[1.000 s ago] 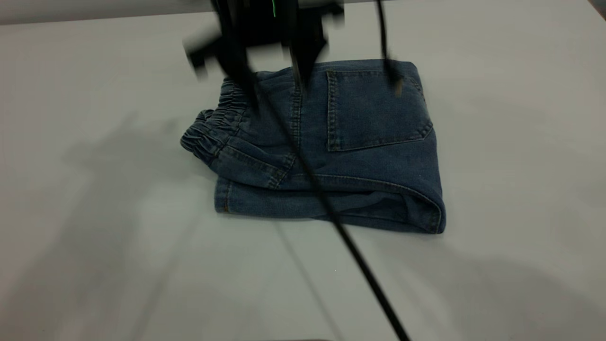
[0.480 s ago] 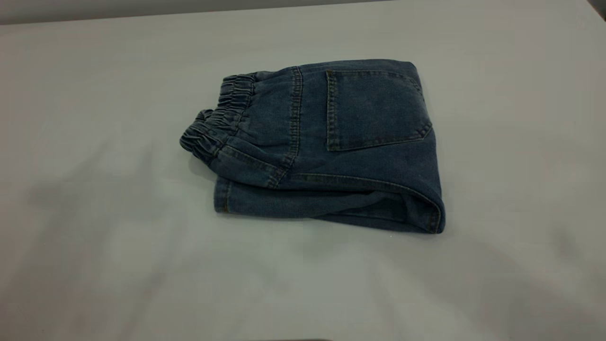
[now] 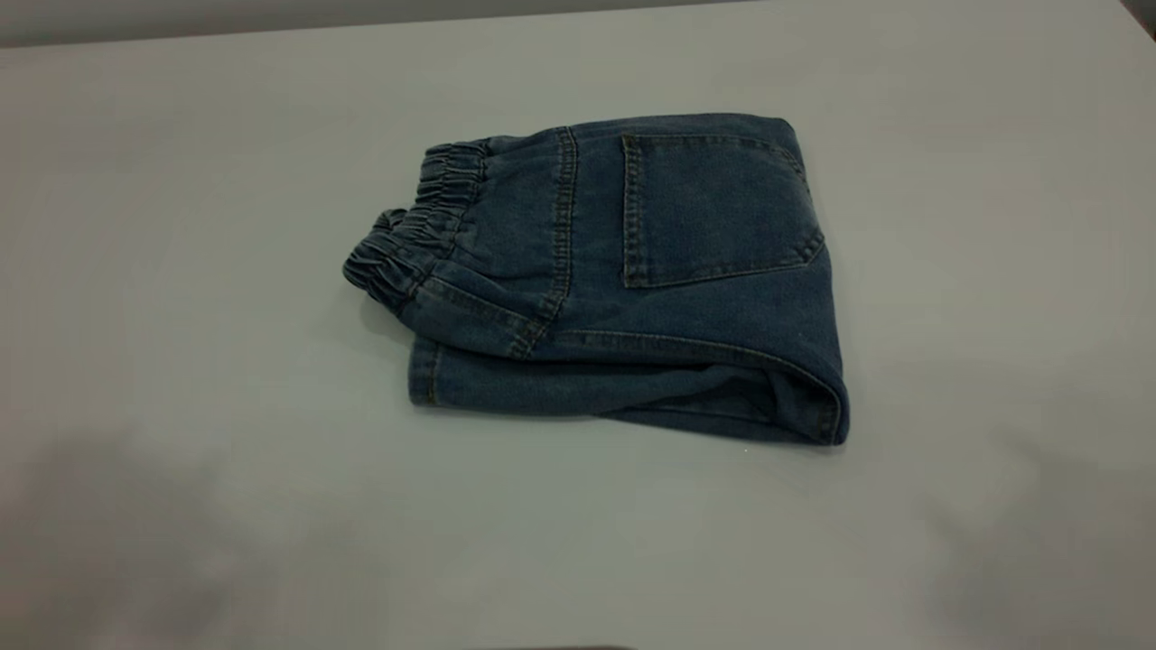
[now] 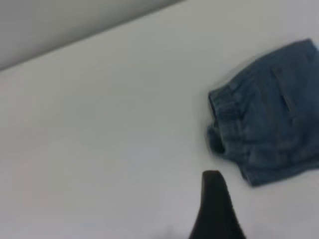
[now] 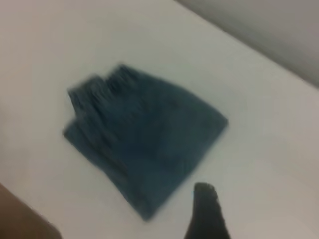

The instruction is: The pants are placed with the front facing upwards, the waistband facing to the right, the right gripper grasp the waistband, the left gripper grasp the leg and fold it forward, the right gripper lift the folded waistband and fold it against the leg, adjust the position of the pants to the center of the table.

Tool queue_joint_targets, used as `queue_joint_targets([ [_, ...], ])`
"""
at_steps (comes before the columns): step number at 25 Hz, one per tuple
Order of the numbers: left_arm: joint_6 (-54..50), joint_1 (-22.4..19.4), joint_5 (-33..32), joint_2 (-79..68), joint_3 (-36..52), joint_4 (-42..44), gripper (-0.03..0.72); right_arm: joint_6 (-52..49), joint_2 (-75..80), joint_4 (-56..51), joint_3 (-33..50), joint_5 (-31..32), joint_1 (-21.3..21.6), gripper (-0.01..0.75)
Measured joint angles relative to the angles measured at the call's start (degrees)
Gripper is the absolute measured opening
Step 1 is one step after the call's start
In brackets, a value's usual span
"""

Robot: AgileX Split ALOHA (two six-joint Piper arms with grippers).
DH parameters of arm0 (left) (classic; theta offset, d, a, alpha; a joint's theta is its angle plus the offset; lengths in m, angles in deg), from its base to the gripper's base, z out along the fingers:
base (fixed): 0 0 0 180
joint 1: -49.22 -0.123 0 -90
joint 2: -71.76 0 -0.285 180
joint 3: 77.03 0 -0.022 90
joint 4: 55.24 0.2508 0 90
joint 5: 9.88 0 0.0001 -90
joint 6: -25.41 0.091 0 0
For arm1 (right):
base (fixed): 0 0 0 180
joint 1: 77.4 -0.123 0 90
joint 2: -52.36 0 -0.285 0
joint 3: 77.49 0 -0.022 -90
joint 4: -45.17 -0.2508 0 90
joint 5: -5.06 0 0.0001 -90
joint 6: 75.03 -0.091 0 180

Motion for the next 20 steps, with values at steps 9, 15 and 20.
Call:
queue_joint_targets([
  [9,0.0,0.0,0.0,15.0,21.4,-4.2,0.441,-5.6,-21.5,-3.7,34.5,-5.2,0.0,0.452],
  [15,0.0,0.0,0.0,27.6,40.2,-4.2,0.441,-6.0,-31.5,-7.5,47.4,-6.4,0.0,0.452],
  [20,0.0,0.0,0.0,38.7,52.0,-4.6,0.441,-5.9,-37.7,-7.7,51.7,-7.4,0.0,0.452],
])
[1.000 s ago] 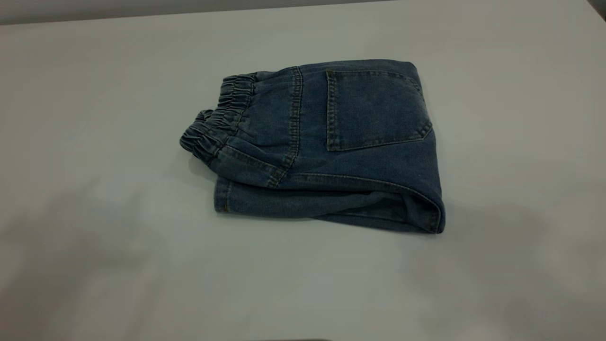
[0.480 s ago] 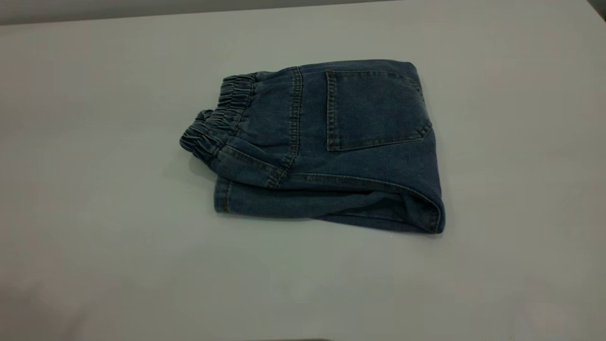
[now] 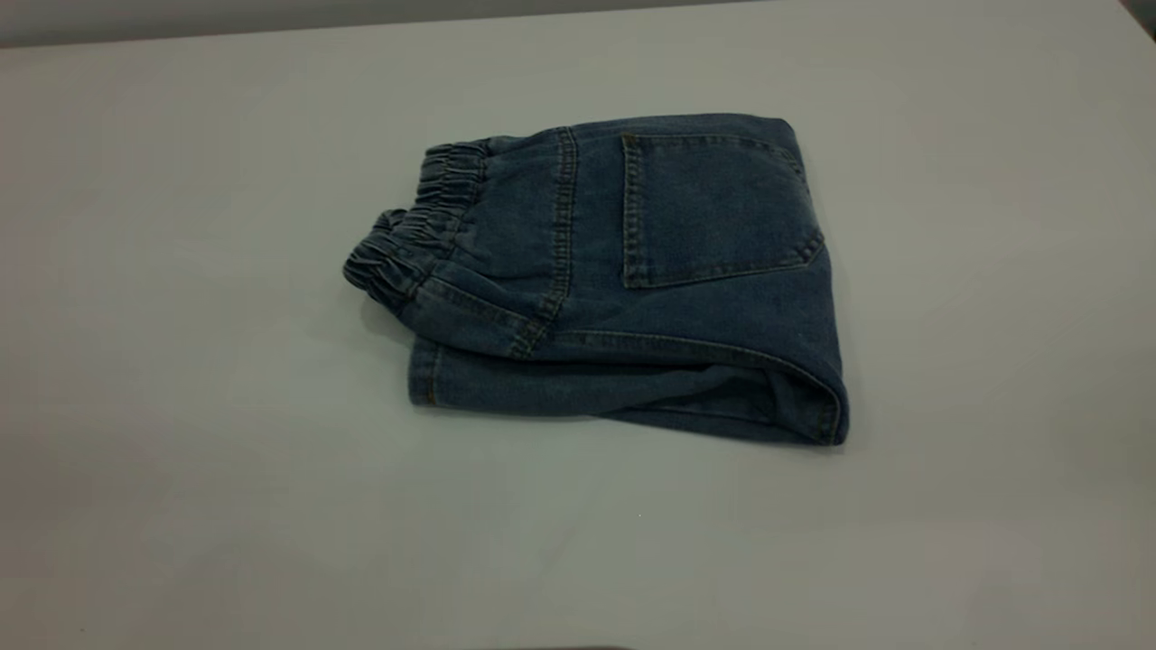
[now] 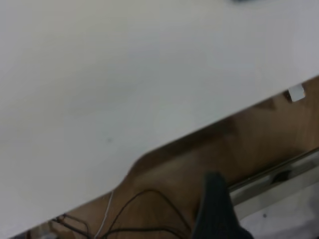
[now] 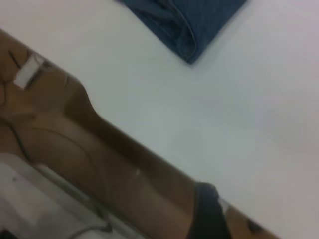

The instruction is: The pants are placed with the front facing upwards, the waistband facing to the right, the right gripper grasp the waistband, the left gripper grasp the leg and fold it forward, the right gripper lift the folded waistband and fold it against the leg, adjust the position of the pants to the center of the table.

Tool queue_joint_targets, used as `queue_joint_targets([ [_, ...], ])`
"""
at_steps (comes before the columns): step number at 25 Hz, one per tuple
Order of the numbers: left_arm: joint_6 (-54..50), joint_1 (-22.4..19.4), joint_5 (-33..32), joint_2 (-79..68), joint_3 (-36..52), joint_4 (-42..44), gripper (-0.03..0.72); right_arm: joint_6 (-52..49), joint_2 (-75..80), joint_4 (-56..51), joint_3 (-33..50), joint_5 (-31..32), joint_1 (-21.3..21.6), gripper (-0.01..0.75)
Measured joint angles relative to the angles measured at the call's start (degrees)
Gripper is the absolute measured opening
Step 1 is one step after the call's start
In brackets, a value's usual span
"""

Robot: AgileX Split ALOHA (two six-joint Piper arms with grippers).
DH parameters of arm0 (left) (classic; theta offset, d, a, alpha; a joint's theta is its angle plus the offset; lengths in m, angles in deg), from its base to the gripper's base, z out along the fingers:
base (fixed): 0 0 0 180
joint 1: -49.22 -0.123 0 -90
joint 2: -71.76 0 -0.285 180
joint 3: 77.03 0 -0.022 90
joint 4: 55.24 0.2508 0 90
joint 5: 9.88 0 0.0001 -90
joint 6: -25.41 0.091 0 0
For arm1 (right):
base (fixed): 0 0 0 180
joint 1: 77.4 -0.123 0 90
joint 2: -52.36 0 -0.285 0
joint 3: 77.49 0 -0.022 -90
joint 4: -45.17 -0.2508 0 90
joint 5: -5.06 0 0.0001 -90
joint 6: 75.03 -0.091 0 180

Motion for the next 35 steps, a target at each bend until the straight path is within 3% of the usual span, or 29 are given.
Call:
queue_joint_targets([
  [8,0.0,0.0,1.7,11.8,4.1,-0.3,0.441,1.7,-2.4,-0.6,0.0,-0.4,0.0,0.452],
  [28,0.0,0.0,1.8,12.6,4.1,-0.3,0.441,3.1,-2.7,-1.4,0.1,-0.6,0.1,0.452],
  [30,0.0,-1.6,1.8,12.9,4.1,-0.3,0.441,3.1,-3.1,-1.9,0.1,-0.6,2.6,0.452],
  [32,0.0,-5.9,1.8,13.3,4.1,-0.3,0.441,3.2,-3.5,-2.2,0.2,-0.6,8.4,0.452],
  [35,0.1,-14.4,1.8,14.1,4.1,-0.3,0.441,3.4,-4.7,-2.3,0.3,-0.6,20.8,0.452],
])
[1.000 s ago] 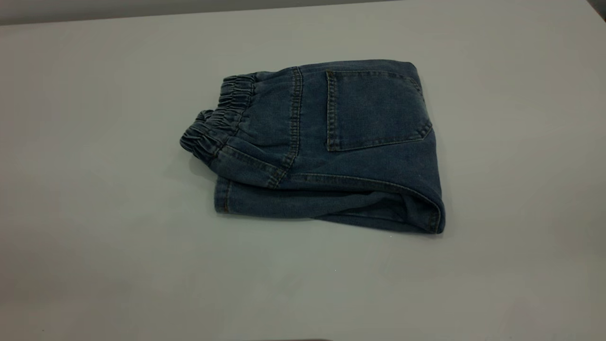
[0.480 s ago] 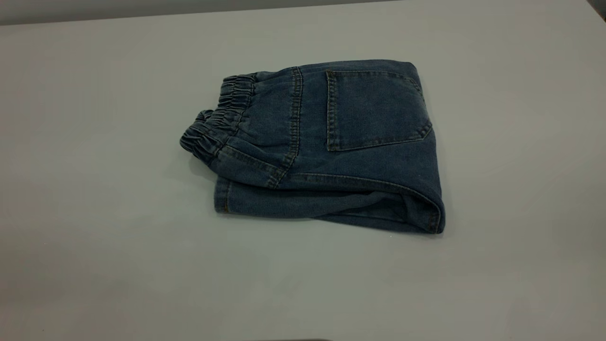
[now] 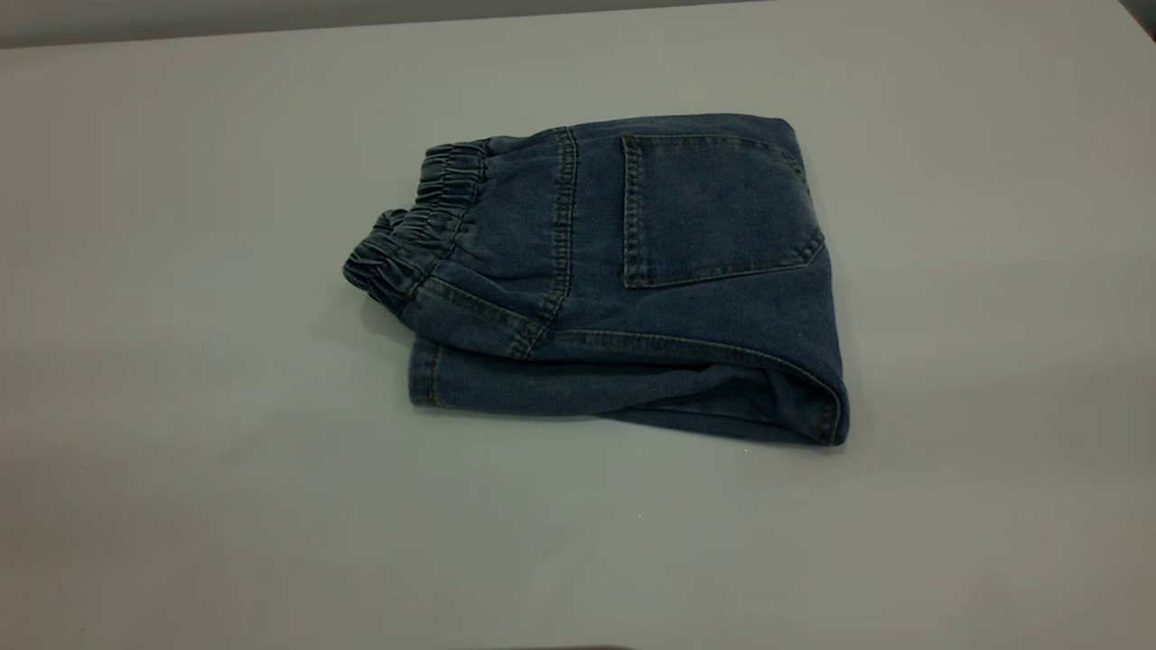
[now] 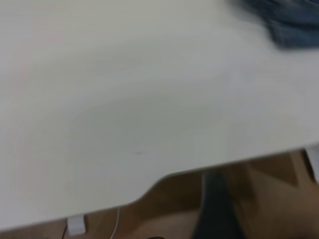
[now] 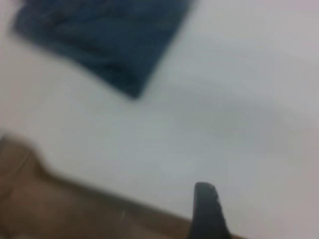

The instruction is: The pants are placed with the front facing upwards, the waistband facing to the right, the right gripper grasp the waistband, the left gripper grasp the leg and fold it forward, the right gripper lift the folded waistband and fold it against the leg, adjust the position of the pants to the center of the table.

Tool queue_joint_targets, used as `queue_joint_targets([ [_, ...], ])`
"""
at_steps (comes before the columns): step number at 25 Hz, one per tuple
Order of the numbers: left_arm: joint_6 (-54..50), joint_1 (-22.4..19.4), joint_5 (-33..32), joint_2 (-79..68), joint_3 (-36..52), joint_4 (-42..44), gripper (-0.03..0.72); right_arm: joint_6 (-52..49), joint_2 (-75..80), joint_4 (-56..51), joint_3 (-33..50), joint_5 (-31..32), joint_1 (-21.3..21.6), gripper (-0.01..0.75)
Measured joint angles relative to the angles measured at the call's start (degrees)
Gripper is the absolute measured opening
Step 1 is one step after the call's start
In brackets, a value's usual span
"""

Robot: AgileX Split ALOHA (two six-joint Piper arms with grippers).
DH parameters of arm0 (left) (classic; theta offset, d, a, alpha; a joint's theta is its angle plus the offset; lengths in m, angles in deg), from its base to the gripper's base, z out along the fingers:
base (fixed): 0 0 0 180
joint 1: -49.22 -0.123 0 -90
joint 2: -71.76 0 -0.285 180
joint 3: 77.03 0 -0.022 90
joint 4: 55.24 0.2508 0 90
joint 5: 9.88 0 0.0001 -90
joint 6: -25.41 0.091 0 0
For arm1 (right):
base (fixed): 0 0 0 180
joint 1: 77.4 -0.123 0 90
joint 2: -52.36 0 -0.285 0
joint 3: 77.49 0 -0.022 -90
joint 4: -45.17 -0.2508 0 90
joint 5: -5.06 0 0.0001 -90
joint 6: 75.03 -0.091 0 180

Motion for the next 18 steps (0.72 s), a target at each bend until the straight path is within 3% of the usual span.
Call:
queue_joint_targets([
  [4,0.0,-8.0,-0.1,2.2,0.0,0.0,0.441,0.1,-5.2,0.0,0.0,0.0,13.0,0.452],
  [7,0.0,-10.1,0.0,5.0,0.0,0.0,0.441,0.1,-11.7,0.0,0.0,0.2,19.0,0.452],
  [10,0.0,-10.2,-0.1,7.6,0.0,0.0,0.441,0.1,-17.2,0.0,-0.1,0.5,21.5,0.452],
  [18,0.0,-10.2,-0.1,7.8,0.0,0.0,0.441,0.1,-17.5,-0.1,-0.1,0.5,21.5,0.452],
])
